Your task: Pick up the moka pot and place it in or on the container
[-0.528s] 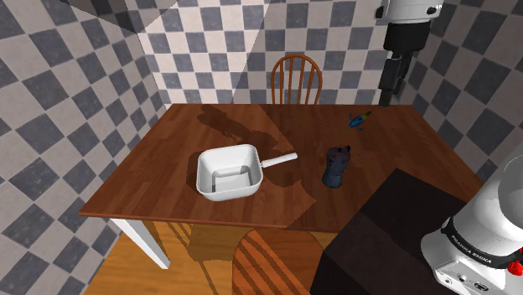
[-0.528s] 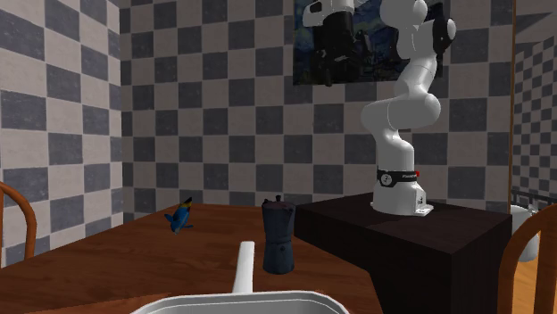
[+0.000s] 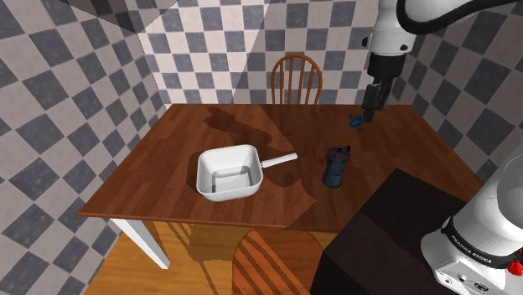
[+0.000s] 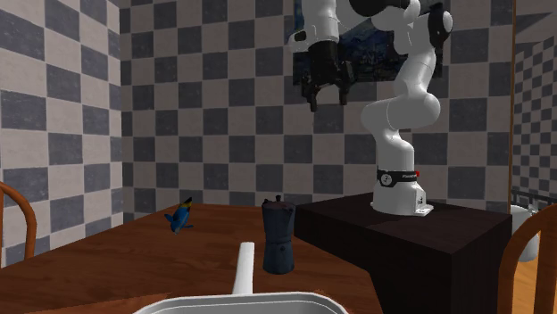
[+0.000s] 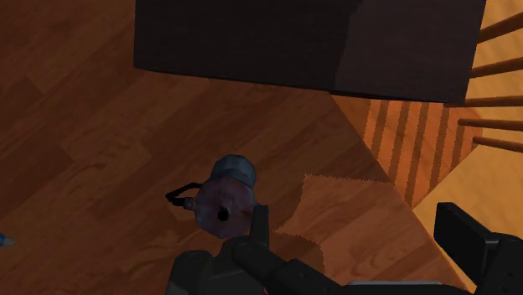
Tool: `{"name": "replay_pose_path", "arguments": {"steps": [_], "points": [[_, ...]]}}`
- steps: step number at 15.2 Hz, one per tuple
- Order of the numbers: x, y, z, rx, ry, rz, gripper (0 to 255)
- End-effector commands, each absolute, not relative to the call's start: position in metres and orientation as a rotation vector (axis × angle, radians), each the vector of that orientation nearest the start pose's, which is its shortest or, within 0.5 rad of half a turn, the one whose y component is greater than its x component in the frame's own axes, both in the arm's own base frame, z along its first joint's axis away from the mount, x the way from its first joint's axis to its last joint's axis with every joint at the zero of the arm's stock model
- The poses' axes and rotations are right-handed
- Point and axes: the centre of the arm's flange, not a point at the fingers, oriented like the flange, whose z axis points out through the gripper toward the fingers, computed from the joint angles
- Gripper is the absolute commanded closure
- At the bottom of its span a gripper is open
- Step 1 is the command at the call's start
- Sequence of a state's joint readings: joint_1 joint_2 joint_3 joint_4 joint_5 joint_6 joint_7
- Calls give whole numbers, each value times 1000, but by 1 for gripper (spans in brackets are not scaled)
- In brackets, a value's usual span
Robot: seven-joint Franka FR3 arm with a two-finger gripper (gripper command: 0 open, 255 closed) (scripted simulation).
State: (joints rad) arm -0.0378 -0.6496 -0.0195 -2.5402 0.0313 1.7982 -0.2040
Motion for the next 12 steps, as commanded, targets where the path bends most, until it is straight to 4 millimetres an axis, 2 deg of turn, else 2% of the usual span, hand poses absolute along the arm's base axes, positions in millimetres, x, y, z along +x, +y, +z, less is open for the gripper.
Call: {"name": "replay_pose_path", "arguments": {"steps": [1, 12], "points": [[349, -26, 456, -3083, -211, 118, 0], [400, -75, 334, -3107, -158, 58, 0]]}}
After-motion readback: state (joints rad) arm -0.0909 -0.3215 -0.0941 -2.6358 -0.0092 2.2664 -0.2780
